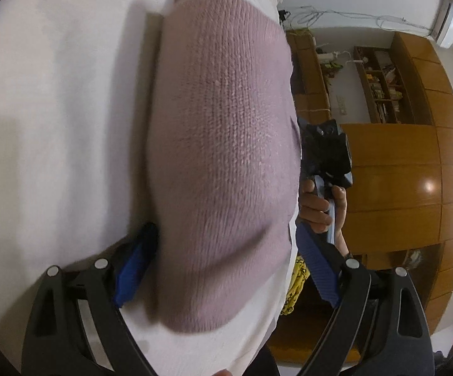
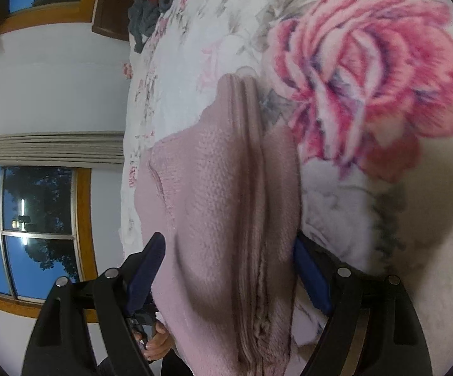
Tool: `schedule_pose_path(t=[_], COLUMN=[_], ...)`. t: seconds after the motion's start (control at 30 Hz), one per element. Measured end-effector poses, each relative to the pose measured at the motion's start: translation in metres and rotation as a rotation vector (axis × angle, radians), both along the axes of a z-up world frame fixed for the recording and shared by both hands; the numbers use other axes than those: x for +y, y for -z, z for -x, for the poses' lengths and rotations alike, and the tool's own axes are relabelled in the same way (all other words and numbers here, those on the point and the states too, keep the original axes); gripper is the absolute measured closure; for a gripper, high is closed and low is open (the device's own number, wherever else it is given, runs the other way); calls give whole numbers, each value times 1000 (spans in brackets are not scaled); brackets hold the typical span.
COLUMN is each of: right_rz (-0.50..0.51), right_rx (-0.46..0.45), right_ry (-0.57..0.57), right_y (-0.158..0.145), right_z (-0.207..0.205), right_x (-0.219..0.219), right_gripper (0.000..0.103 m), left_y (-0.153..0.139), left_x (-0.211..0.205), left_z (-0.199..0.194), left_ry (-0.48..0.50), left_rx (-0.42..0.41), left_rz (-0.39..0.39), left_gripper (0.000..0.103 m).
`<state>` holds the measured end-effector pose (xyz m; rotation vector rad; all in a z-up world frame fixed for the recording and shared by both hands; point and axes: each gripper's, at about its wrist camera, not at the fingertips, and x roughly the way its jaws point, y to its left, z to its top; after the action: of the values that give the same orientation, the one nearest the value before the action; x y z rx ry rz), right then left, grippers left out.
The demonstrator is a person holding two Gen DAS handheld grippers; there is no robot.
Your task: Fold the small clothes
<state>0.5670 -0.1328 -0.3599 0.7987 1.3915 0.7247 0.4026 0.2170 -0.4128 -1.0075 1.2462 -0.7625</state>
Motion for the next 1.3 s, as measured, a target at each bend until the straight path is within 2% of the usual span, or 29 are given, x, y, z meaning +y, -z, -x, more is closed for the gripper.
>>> schedule_pose_path(t=[0.17,0.27,0.33,0.4,0.5,0.7,0.83,0.93,1.03,1.13,1.3], right_rz=[2,16,21,25,36,44,11,-39,-72,-88,-90], right_rx=[-4,-12,-34,-48,-76,-125,-145,-140,-126,-83,-7], right_ry=[-9,-7,8,21,24,24,8,-22,-61,-123,-181], right_y=[2,2,-4,-9,-26,-66,-88,-95,-90,-69,-31], right_z=[-7,-5,-1,3,12,31,53,82,107,140,185], right_x=[11,16,17,18,21,34,50,78,110,151,190], right_gripper=[22,45,48,51,53,54,54,54,54,54,54], left_y=[-4,-9,-13,-18,-32,-65,-96,-110,-111,-103,-66], left_x=[-14,-18,-19,-17,-13,7,37,58,87,106,129], left_z=[1,-2,-1,2,6,22,55,76,115,143,198], left_ry=[21,30,46,55,57,36,28,2,-41,-82,-114], left_rx=[34,52,42,41,25,-15,-73,-83,-70,-35,49], left_rz=[-47,-110,-148,-172,-202,-223,-253,-256,-276,-275,-283], left_gripper=[15,29,43,52,59,62,62,62,62,62,61])
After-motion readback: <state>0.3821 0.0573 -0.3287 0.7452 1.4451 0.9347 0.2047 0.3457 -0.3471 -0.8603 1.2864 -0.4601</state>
